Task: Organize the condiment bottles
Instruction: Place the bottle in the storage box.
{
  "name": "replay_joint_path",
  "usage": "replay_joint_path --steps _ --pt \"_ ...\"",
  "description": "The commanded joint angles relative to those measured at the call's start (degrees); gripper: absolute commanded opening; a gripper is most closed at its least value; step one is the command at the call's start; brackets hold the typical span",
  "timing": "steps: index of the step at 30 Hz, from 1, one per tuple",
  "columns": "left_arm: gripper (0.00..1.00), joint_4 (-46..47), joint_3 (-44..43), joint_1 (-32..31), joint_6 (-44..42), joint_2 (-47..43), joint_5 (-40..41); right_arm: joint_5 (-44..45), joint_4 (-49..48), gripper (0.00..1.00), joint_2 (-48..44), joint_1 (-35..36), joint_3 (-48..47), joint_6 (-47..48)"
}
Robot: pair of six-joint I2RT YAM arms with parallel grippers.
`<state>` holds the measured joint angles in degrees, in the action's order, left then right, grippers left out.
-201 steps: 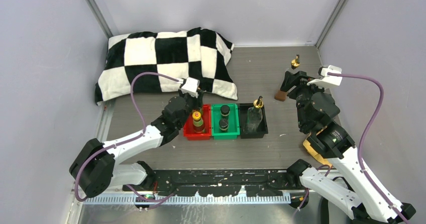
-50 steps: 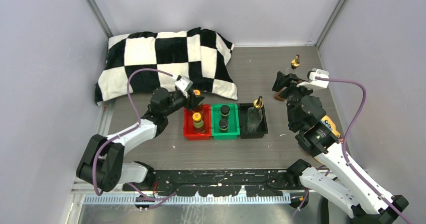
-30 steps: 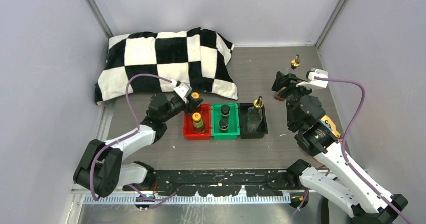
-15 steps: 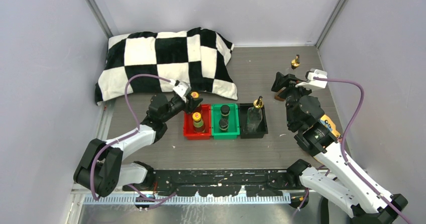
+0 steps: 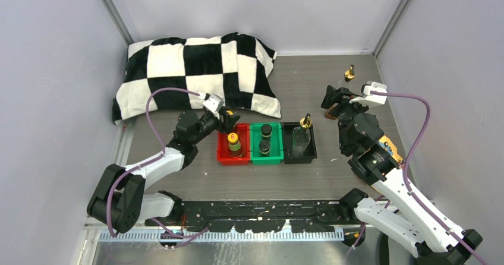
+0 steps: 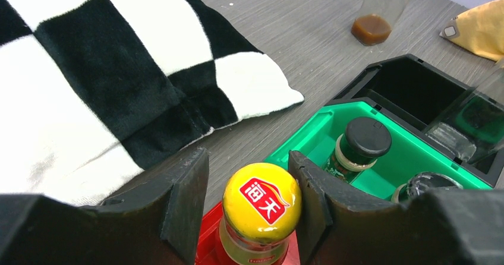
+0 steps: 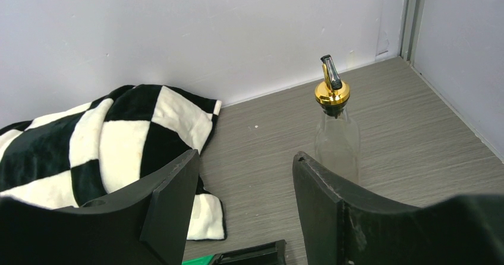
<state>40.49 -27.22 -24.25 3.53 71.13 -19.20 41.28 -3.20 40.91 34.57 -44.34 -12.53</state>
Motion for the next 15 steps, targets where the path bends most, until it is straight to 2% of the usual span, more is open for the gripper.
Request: replay_joint_path --steps 1,15 --pt "0.53 2.93 -2.38 -0.1 0.51 -0.73 0.85 0.81 -2.51 0.65 0.13 0.25 -0.56 0.32" --pt "0.54 -0.5 -4.22 -0.1 1.1 -4.88 0.63 0.69 -2.25 0.65 0.4 0.19 -1.13 0.1"
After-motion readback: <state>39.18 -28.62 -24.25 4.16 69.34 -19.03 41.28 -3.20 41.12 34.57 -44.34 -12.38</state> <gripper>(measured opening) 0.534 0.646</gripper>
